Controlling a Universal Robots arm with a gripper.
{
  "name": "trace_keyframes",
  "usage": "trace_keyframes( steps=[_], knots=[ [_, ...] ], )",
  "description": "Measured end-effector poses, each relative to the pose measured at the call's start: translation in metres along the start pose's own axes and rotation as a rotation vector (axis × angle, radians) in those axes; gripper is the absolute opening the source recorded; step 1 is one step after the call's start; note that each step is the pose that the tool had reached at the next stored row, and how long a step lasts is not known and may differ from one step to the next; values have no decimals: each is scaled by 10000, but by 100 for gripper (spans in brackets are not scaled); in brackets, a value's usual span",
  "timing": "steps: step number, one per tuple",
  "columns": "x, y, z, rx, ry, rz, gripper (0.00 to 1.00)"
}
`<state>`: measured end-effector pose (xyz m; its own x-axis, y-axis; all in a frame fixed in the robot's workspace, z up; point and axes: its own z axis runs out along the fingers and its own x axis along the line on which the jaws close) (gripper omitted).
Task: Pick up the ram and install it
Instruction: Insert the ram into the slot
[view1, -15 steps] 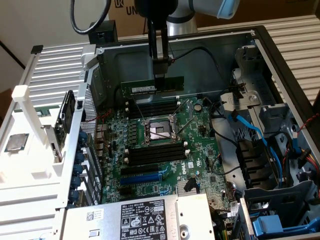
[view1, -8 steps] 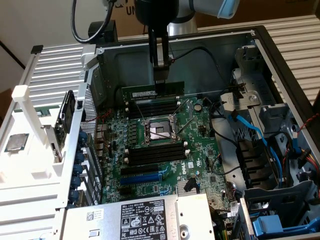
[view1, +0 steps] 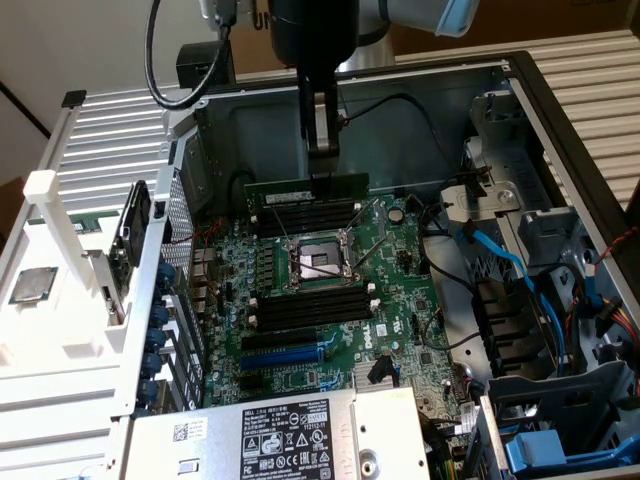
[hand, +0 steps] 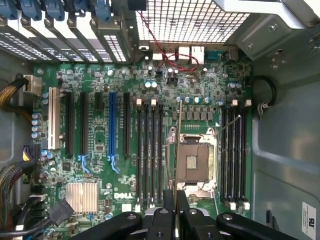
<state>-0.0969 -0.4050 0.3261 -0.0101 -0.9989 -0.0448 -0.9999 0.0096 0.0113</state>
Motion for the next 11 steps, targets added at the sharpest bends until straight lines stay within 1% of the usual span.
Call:
trace_keyframes(
  steps=[1,4,6,7,8,11],
  knots=[
    [21,0,35,2,-48,0,13],
    [35,-1,60,0,-47,0,13],
    [45,-2,123,0,-47,-13,13],
    [51,-2,138,-2,-45,-20,13],
    [63,-3,151,-1,-33,-27,13],
    [73,-3,175,-1,36,-27,13]
  ],
)
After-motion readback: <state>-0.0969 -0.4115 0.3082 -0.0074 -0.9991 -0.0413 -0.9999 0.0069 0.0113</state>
